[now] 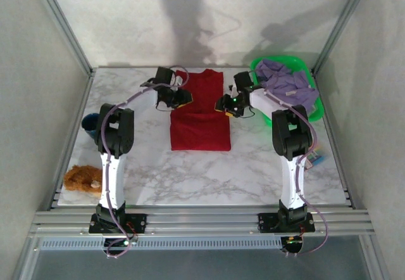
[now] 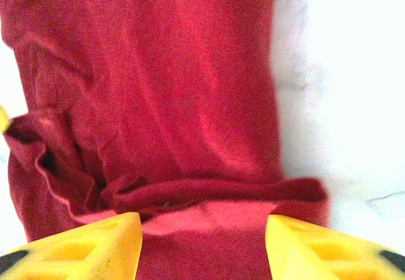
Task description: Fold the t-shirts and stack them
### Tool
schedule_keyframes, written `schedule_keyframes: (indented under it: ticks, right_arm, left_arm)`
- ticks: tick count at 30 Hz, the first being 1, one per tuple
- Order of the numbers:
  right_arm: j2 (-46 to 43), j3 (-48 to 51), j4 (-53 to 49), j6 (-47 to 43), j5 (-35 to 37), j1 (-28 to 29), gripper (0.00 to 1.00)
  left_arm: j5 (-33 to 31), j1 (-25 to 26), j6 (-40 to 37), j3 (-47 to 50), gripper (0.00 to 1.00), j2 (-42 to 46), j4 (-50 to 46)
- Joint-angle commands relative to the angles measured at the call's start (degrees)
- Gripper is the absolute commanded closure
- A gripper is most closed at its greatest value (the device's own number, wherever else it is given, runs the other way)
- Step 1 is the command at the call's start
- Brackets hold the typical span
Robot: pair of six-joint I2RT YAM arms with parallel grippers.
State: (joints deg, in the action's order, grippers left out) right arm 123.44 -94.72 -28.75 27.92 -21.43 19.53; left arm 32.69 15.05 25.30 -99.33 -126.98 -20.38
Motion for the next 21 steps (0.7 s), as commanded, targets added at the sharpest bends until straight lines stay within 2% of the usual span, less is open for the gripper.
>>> schedule_keyframes:
  ticks: [1, 5, 10, 15, 21]
  right_arm:
    - [-1.71, -1.91, -0.30, 0.96, 6.01, -0.53, 0.45]
    - [-3.92, -0.96, -0.87, 1.33, 4.63, -0.54, 0.45]
    - [-9.04, 2.42, -6.53, 2.08, 3.88, 0.06, 0.44]
    - [-20.55, 16.64, -6.82, 5.80, 4.64, 0.96, 0.44]
    - [-29.31, 29.02, -8.07, 6.75, 5.96, 3.96, 0.44]
  left_arm:
    - [-2.29, -0.89, 1.08, -0.79, 0.63, 2.18, 3.00]
    - [-0.80, -0.85, 1.21, 0.19, 0.62, 3.95, 0.27]
    - [-2.91, 0.63, -0.59, 10.59, 0.58, 13.04, -0.26]
    - [-5.86, 1.29, -0.09, 25.20, 0.56, 25.82, 0.79]
    - [-6.41, 3.13, 0.75, 40.33, 0.56, 35.15, 1.18]
